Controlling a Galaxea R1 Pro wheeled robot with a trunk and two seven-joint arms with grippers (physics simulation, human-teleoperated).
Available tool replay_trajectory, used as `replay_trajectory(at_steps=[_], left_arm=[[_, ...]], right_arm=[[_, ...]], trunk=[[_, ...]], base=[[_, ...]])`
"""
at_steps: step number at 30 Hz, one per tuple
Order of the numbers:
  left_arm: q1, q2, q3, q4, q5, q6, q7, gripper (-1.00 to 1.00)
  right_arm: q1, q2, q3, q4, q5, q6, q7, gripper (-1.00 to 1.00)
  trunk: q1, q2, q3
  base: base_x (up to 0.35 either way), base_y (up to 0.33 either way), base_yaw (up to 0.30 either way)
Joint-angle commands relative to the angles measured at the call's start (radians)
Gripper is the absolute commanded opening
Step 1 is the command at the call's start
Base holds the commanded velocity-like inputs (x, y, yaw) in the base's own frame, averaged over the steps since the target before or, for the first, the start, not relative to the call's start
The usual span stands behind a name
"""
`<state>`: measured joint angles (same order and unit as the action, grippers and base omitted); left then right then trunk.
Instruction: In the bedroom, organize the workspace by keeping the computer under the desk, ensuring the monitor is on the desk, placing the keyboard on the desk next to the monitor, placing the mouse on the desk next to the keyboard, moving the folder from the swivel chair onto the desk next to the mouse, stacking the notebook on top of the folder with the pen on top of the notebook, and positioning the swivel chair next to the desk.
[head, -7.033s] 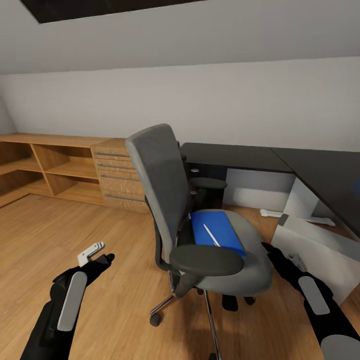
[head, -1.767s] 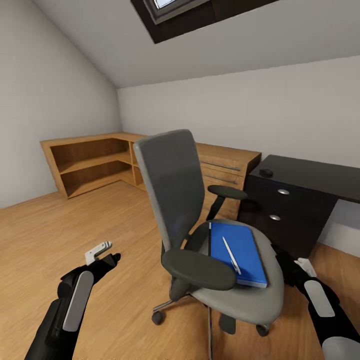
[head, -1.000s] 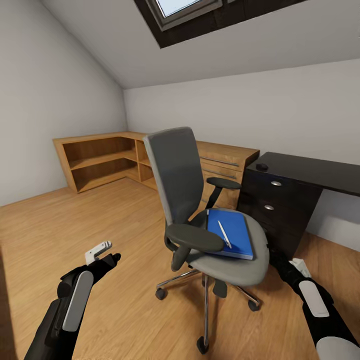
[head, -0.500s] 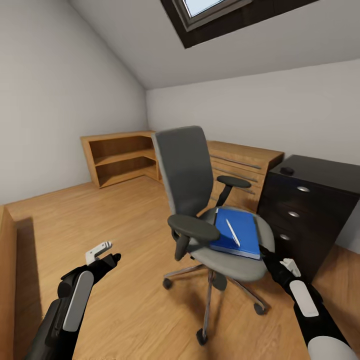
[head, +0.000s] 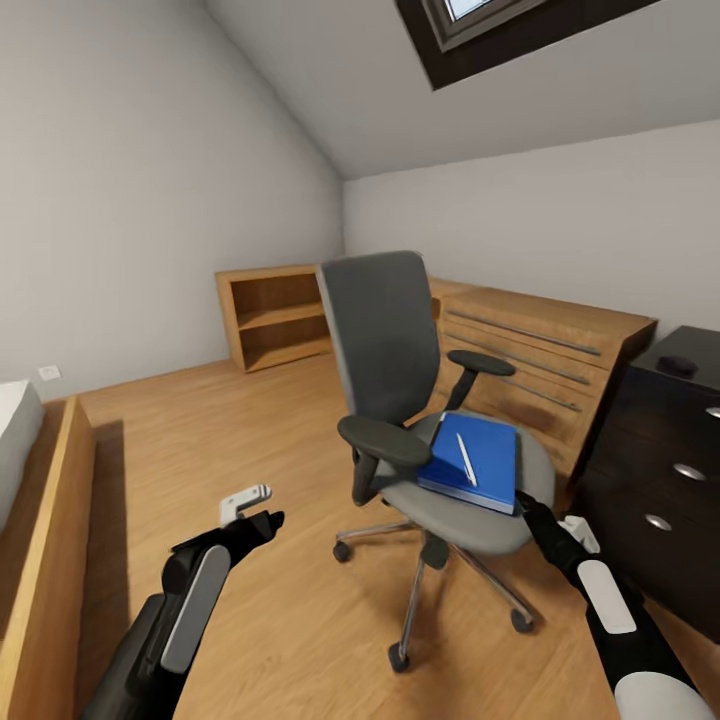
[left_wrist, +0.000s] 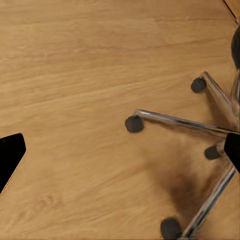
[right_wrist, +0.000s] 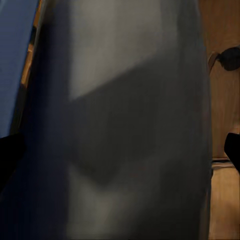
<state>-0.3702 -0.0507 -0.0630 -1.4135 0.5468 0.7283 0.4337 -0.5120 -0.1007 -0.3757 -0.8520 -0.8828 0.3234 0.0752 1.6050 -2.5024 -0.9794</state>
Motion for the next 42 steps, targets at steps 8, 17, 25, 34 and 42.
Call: replay_trajectory(at_steps=[8,17,25,34,42], left_arm=[[-0.001,0.002,-0.161,0.010,0.009,0.003,0.011,1.00],[-0.001,-0.002,-0.203,0.074,0.007,0.004,0.014,1.00],[-0.001,0.001,-0.278,0.070,0.005,0.002,0.020,1.00],[-0.001,-0.012,-0.280,0.067,-0.004,0.002,0.022,1.00],[-0.001,-0.014,-0.281,0.067,-0.004,0.002,0.021,1.00]], right_arm=[[0.000,0.001,0.000,0.002,-0.014,0.006,0.005,1.00],[0.000,0.001,0.001,0.002,-0.014,0.006,0.005,1.00],[0.000,0.001,-0.001,0.004,-0.013,0.006,0.006,1.00],[0.000,0.034,0.027,0.032,0.005,0.006,0.008,1.00],[0.000,0.074,0.034,0.035,-0.008,0.006,0.008,1.00]], trunk=[[0.000,0.000,-0.001],[0.000,0.000,-0.001],[0.000,0.000,-0.001],[0.000,0.000,-0.001],[0.000,0.000,-0.001]], base=[[0.318,0.007,0.158],[0.040,0.000,0.259],[-0.028,0.018,0.058],[-0.070,0.048,0.001],[0.000,0.000,0.000]])
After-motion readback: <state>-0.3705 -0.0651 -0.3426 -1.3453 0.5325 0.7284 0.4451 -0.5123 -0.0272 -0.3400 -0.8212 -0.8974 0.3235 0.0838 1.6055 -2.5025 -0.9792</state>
